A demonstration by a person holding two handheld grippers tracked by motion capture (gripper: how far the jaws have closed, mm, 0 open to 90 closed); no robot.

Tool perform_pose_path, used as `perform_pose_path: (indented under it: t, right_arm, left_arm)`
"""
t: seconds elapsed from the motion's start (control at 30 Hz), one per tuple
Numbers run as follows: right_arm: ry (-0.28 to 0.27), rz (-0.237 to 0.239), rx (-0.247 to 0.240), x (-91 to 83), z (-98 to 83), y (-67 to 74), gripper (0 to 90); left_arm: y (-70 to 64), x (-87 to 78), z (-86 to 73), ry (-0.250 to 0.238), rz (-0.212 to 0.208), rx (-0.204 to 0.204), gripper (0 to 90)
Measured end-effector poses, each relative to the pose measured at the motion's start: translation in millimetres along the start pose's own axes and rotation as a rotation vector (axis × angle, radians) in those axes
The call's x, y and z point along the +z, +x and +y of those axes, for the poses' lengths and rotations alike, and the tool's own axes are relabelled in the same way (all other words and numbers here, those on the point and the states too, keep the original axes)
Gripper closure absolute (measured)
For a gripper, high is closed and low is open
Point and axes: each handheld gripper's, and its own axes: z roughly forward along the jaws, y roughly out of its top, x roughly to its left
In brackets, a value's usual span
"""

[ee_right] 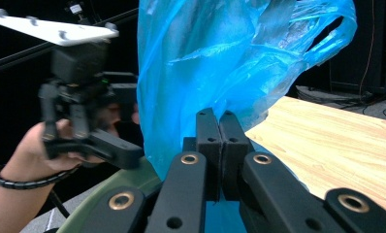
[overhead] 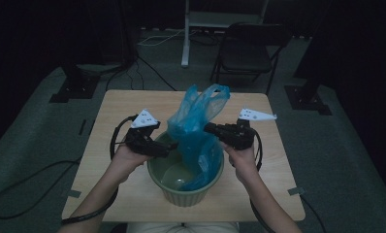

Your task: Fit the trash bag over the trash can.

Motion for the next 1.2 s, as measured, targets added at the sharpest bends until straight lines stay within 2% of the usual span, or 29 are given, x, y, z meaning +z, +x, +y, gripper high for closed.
perform_pose_path:
  t: [0.03,0.1,0.2,0.23,0.37,0.43,0.57,0.63,0.7,0.8,0.87,0.9,0.93,1.0,1.07,1.1,1.2]
  right_arm:
    - [-0.002,0.002,-0.002,-0.7,0.2,0.3,90.0]
    - [-0.005,0.002,-0.001,-2.1,0.7,0.5,90.0]
    - [-0.01,0.0,0.002,-3.3,0.7,-0.6,90.0]
    - [-0.01,0.001,0.004,-3.6,0.4,-1.0,90.0]
    - [-0.009,-0.006,0.01,-6.2,-1.9,-2.6,90.0]
    - [-0.01,-0.016,0.016,-9.3,-3.7,-4.6,90.0]
    - [-0.008,-0.026,0.021,-18.5,-8.0,-7.8,90.0]
    - [-0.005,-0.032,0.023,-24.3,-11.6,-8.3,90.0]
    - [0.0,-0.037,0.028,-30.9,-15.7,-8.5,90.0]
    - [-0.005,-0.06,0.031,-42.8,-22.8,-8.0,90.0]
    - [-0.014,-0.065,0.042,-51.4,-26.7,-9.7,90.0]
    - [-0.016,-0.066,0.047,-54.4,-28.0,-10.6,90.0]
    - [-0.019,-0.08,0.049,-58.8,-29.8,-11.2,90.0]
    - [-0.027,-0.079,0.068,-68.7,-34.0,-12.4,90.0]
    - [-0.037,-0.068,0.082,-80.0,-40.1,-10.6,90.0]
    - [-0.036,-0.06,0.085,-82.8,-42.6,-8.7,89.9]
    - [-0.012,-0.072,0.052,-90.4,-51.2,3.2,89.7]
  left_arm:
    - [1.5,2.9,-0.4,0.002,-0.017,-0.01,7.1]
    - [3.0,7.3,-1.7,-0.021,-0.087,-0.009,20.3]
    - [1.3,10.4,-1.8,-0.056,-0.133,-0.005,41.9]
    - [0.7,10.8,-1.7,-0.06,-0.139,-0.003,47.5]
    - [-1.5,8.5,-3.8,-0.08,-0.127,0.006,80.7]
    - [-0.6,5.0,-5.6,-0.094,-0.115,0.01,89.2]
    - [2.2,-4.4,-9.0,-0.106,-0.111,0.009,90.0]
    - [2.5,-7.8,-11.2,-0.102,-0.096,0.022,90.0]
    - [2.7,-10.8,-13.8,-0.098,-0.103,0.024,90.0]
    - [2.9,-15.4,-18.4,-0.089,-0.091,0.034,90.0]
    - [4.0,-18.2,-21.6,-0.081,-0.103,0.036,90.0]
    - [3.7,-20.0,-23.0,-0.078,-0.083,0.039,90.0]
    - [4.3,-22.5,-24.7,-0.076,-0.081,0.041,90.0]
    - [5.4,-27.2,-27.2,-0.082,-0.09,0.036,90.0]
    - [4.7,-32.3,-29.6,-0.082,-0.126,0.041,90.0]
    - [-0.3,-34.9,-31.5,-0.068,-0.121,0.066,90.0]
    - [-9.8,-39.1,-35.0,-0.044,-0.117,0.12,90.0]
